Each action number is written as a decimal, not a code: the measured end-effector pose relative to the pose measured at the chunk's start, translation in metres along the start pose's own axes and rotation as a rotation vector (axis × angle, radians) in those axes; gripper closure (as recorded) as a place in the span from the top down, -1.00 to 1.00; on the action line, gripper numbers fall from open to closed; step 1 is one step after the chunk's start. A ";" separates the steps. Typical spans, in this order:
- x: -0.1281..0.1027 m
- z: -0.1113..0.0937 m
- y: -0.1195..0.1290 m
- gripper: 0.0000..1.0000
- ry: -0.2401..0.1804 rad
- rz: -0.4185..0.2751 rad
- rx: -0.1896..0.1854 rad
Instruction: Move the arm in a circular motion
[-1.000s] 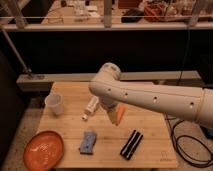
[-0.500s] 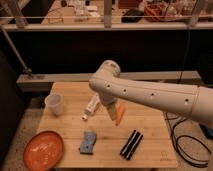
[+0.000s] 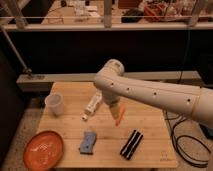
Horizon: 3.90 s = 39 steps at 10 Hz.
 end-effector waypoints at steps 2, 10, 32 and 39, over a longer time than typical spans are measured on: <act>0.002 0.002 -0.003 0.60 -0.005 0.004 0.001; 0.031 0.007 -0.006 0.60 -0.022 0.046 0.014; 0.065 -0.003 0.028 0.60 -0.008 -0.060 0.006; 0.056 -0.006 0.022 0.60 -0.025 -0.091 0.015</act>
